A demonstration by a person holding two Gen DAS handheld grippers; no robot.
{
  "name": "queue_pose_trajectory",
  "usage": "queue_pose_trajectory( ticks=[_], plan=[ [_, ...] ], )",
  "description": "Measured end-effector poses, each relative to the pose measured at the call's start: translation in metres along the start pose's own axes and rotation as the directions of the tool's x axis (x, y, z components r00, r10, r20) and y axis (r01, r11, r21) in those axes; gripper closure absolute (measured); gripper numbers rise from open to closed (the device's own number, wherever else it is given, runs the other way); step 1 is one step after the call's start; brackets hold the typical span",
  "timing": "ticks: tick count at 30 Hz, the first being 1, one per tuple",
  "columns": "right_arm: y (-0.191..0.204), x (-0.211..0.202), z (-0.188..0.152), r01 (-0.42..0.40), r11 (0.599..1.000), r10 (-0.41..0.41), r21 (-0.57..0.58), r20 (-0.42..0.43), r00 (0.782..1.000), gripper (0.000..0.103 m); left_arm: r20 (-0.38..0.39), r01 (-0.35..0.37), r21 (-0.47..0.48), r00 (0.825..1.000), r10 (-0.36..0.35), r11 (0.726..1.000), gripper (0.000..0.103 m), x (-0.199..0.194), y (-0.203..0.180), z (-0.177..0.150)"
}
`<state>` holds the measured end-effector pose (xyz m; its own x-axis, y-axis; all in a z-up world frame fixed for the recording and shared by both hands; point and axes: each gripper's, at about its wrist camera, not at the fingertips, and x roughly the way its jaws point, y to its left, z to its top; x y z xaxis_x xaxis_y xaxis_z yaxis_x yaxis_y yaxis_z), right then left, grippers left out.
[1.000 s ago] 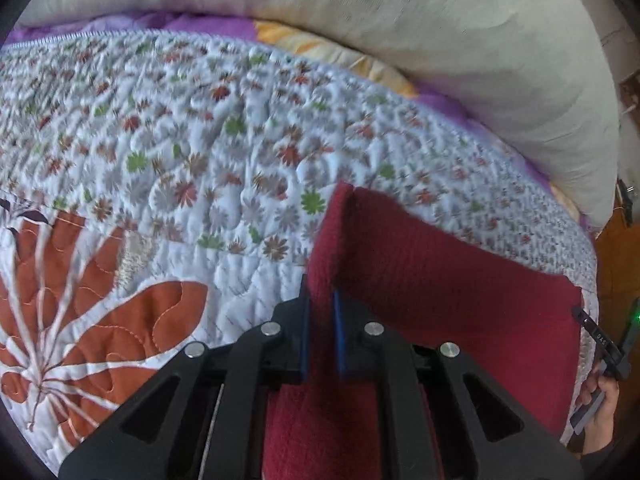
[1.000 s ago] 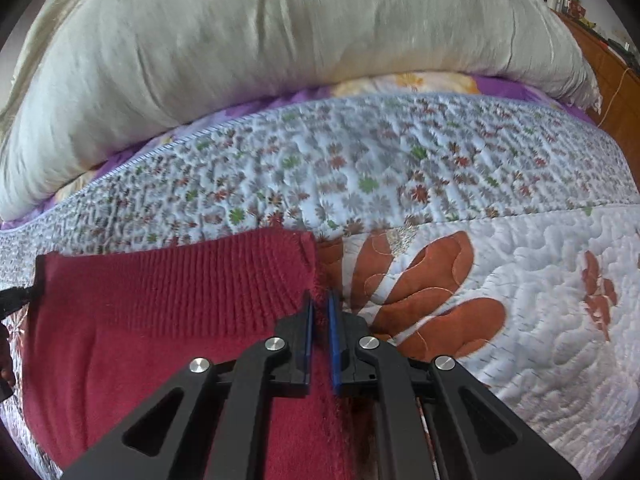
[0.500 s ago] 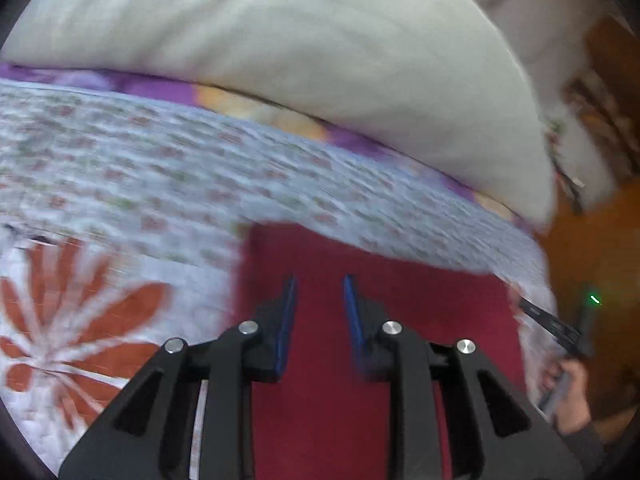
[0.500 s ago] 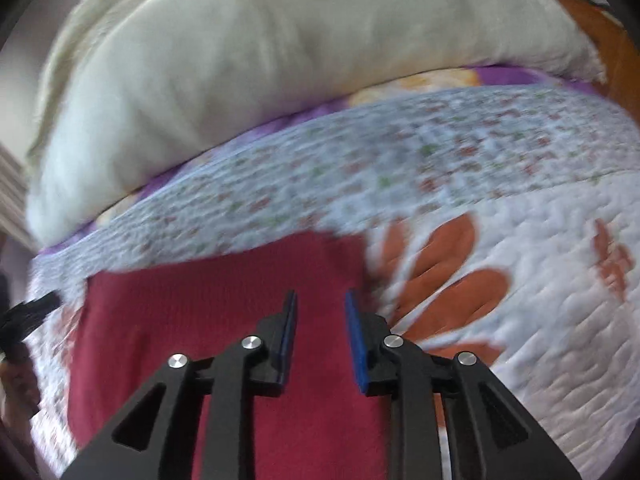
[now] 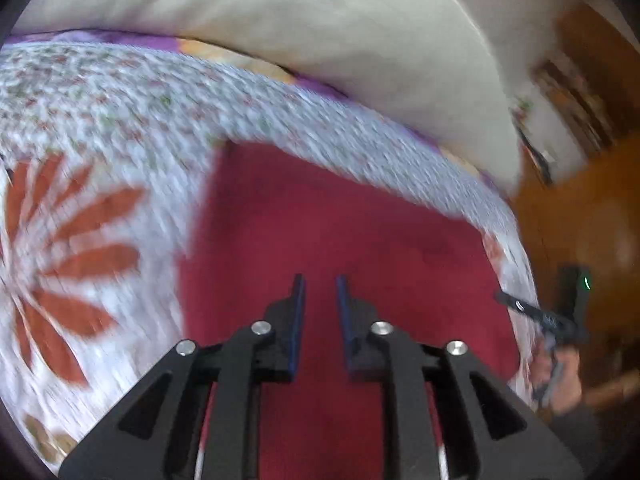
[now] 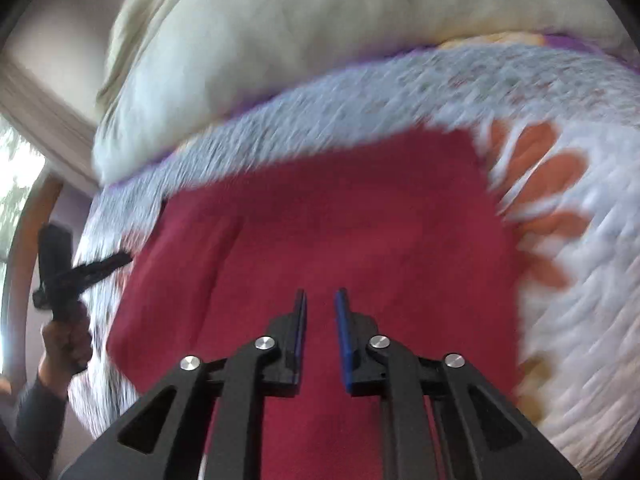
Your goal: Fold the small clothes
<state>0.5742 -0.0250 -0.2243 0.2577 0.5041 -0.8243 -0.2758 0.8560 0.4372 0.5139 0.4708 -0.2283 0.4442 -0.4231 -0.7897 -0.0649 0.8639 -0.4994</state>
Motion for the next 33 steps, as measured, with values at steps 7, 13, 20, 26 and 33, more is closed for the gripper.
queue_pose_trajectory(
  ticks=[7,13,20,26,33],
  plan=[
    [0.003,0.008,-0.024,0.060,0.997,-0.060,0.050,-0.011,0.998,0.093,0.114,0.044,-0.106,0.993,-0.032,0.993,0.085,-0.045,0.020,-0.022],
    [0.072,0.007,-0.080,-0.151,0.985,0.146,-0.086,-0.056,0.988,0.093,0.009,0.124,0.052,0.992,-0.125,0.991,0.083,-0.033,-0.028,-0.103],
    [0.064,-0.003,-0.097,-0.098,0.993,0.096,-0.060,-0.034,0.995,0.083,0.054,0.115,0.033,0.992,-0.116,0.993,0.073,-0.055,-0.032,-0.120],
    [-0.022,-0.044,-0.102,-0.018,0.997,0.018,0.076,0.000,1.000,0.096,-0.004,0.050,0.018,0.999,-0.050,0.999,0.069,-0.036,-0.028,-0.134],
    [-0.111,-0.078,-0.117,-0.099,0.944,0.080,0.314,0.073,0.994,0.103,-0.024,0.084,-0.113,0.996,-0.088,0.990,0.102,-0.049,0.016,-0.134]
  ],
)
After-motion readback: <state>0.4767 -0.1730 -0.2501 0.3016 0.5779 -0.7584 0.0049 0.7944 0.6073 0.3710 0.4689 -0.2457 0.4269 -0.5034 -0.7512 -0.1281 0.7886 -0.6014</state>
